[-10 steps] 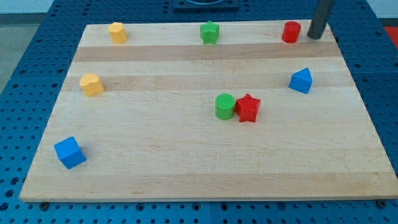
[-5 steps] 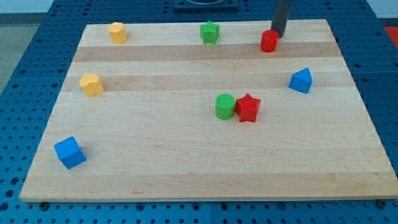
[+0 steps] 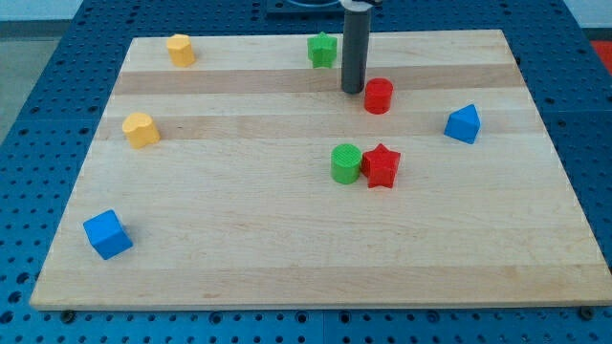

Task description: Push the red circle to the right side of the red star

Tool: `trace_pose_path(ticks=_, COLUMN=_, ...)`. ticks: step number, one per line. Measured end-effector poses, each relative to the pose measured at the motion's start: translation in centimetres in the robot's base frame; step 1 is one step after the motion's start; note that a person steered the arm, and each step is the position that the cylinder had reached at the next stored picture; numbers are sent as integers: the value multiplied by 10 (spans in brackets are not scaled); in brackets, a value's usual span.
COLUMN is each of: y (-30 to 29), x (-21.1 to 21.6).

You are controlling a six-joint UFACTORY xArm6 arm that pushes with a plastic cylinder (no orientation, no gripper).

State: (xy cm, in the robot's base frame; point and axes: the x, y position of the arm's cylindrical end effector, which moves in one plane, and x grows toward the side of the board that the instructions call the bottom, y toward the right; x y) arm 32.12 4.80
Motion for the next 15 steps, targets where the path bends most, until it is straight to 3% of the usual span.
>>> trace_pose_path(ticks=7, y=76, x=1)
trace_pose_path(ticks=12, y=77, x=85)
trace_pose_path(ticks=15, y=77, x=104)
